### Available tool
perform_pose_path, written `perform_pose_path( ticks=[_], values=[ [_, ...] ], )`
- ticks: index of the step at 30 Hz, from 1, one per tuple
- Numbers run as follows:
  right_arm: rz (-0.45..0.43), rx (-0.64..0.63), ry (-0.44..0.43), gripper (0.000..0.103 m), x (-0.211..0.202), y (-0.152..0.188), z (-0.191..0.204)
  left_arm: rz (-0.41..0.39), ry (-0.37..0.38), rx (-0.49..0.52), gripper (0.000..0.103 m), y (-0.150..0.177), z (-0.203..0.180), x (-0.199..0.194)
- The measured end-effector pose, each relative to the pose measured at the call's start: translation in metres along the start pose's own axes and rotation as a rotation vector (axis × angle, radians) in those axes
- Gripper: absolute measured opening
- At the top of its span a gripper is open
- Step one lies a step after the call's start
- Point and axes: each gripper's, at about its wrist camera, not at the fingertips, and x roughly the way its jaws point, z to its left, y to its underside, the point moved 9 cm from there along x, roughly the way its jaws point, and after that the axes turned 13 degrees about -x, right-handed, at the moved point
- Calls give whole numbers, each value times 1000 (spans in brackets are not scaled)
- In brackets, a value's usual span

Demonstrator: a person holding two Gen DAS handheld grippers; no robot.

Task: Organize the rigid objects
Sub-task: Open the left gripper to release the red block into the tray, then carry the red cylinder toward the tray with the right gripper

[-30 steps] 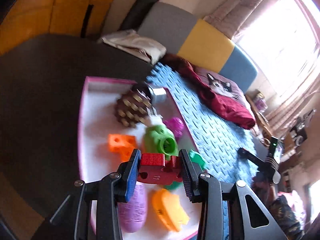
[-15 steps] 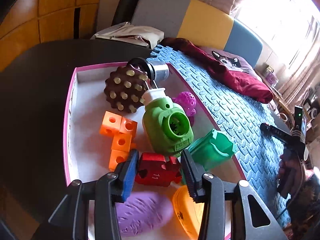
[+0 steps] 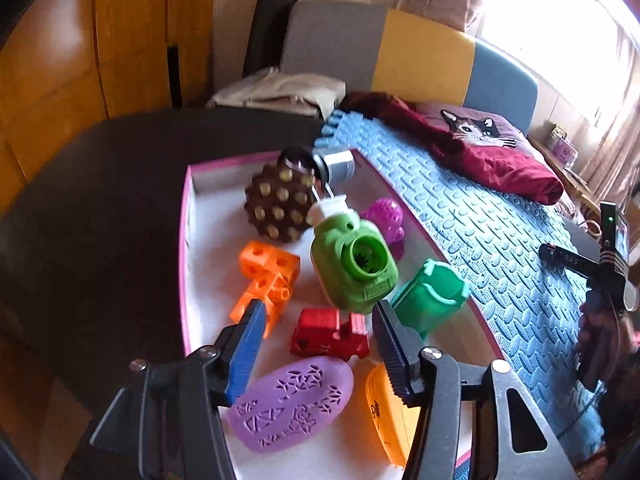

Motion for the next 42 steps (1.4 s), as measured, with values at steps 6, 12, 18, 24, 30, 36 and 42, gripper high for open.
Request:
perform_pose_path(
  ticks=[6,12,18,24,30,36,42],
  values=[
    [0,0,0,77,0,0,0,-44,-28,33,62,-3,-4,-18],
    [0,0,1,76,0,0,0,-79,-38,34,62,-5,1,-33],
    [3,-5,8,76,-1,0,0,-81,-31,7,65,-3,9,-39],
    [4,-6,10,76,0,0,0,-96,-24,-14,66,-3,18,-47],
    [9,-17,26,76,-2,1,1,-110,-38,-45,68,-4,34,-52],
    [13,-22,30,76,-11,10,5,-119,-63,-73,68,-5,50,-53],
    [27,-22,15,76,-24,24,12,-115,-73,-116,68,-7,63,-51]
  ],
)
